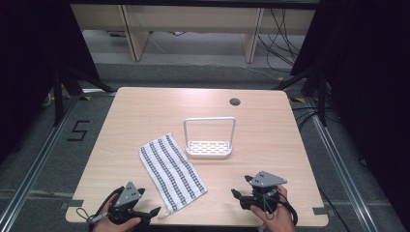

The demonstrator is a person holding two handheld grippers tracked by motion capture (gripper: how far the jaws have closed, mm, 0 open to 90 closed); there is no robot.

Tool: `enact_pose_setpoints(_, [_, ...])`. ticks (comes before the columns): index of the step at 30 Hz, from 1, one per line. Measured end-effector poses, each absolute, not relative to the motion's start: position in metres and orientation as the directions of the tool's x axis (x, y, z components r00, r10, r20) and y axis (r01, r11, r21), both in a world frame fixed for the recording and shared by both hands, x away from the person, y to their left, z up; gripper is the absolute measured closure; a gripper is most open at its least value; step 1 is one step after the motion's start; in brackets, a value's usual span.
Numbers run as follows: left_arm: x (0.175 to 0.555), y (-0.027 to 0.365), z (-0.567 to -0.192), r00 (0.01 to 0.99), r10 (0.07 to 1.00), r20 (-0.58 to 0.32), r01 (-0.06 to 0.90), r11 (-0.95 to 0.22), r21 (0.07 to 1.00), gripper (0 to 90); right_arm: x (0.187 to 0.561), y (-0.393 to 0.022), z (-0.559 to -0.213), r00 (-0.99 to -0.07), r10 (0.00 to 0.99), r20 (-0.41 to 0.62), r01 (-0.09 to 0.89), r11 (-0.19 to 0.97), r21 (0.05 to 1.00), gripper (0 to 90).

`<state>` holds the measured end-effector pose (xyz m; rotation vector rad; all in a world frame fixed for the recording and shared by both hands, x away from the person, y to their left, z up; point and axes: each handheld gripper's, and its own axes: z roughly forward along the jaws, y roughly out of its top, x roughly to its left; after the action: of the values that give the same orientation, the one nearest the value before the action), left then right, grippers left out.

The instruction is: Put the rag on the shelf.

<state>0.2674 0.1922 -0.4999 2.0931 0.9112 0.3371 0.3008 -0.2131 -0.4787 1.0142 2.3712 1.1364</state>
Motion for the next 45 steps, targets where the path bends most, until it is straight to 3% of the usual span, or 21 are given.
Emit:
enact_pose_setpoints(11, [0.263, 0.169, -0.501, 0.76, 0.647, -0.054, 0.465, -0.485, 0.741, 17.0, 0.308, -0.18, -0.483, -0.768, 0.64, 0.029, 0.434, 0.486, 0.758, 39.9])
enact_pose_setpoints(15, [0.261, 0.16, -0.502, 0.762, 0.644, -0.072, 0.474, -0.478, 0.739, 21.2, 0.313, -0.167, -0.485, -0.787, 0.617, 0.014, 0.413, 0.51, 0.755, 42.3])
enact_pose_setpoints(21, [0.259, 0.151, -0.503, 0.789, 0.614, -0.032, 0.443, -0.532, 0.722, 28.7, 0.319, -0.15, -0.488, -0.816, 0.578, -0.005, 0.382, 0.546, 0.746, 45.2])
enact_pose_setpoints(45, [0.269, 0.137, -0.508, 0.819, 0.571, 0.047, 0.391, -0.617, 0.683, 50.4, 0.335, -0.114, -0.501, -0.831, 0.556, 0.002, 0.401, 0.597, 0.695, 53.6])
